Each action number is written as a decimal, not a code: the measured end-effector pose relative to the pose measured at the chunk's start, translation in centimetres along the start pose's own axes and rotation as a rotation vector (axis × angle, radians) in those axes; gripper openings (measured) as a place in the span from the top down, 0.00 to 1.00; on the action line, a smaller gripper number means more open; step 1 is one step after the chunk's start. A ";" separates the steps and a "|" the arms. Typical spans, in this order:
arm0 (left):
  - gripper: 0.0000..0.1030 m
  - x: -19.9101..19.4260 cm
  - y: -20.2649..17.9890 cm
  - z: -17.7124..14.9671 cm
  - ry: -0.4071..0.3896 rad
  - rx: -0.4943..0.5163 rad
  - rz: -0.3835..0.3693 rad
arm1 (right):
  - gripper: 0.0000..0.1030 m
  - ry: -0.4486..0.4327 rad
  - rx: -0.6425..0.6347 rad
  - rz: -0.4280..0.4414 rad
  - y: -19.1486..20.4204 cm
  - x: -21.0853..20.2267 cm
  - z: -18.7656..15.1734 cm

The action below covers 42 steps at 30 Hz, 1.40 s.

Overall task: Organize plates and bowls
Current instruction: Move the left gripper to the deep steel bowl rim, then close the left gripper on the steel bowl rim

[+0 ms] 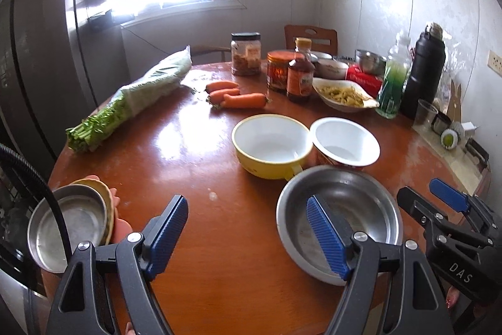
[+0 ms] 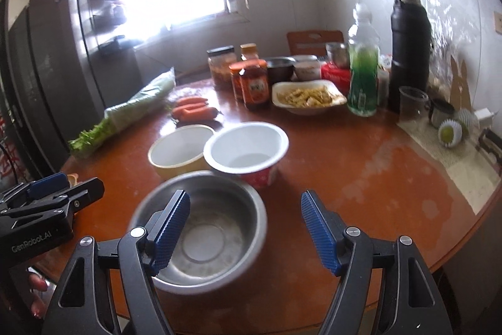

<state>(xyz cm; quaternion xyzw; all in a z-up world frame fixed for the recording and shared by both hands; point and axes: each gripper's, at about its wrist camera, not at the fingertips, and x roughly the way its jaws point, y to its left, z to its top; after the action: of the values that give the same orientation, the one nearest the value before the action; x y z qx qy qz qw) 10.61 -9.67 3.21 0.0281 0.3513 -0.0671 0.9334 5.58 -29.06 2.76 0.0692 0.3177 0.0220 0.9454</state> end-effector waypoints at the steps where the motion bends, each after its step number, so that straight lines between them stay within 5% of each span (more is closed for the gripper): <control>1: 0.24 0.3 -0.2 -0.1 0.005 0.002 0.000 | 0.27 0.004 0.000 0.001 -0.1 0.2 -0.1; 27: 0.24 6.4 -2.0 -2.3 0.160 -0.006 -0.030 | 0.27 0.121 0.009 0.058 -1.9 4.7 -2.6; 34: 0.25 6.8 -2.2 -2.5 0.159 0.006 -0.033 | 0.51 0.124 -0.002 0.068 -1.5 5.2 -2.8; 42: 0.50 7.5 -2.5 -2.8 0.181 0.014 -0.070 | 0.63 0.126 -0.026 0.081 -0.8 5.6 -2.9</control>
<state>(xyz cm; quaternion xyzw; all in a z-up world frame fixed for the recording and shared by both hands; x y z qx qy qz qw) 14.03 -12.67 -3.84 0.0282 0.4345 -0.0991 0.8948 8.27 -29.07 -3.03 0.0681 0.3731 0.0687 0.9228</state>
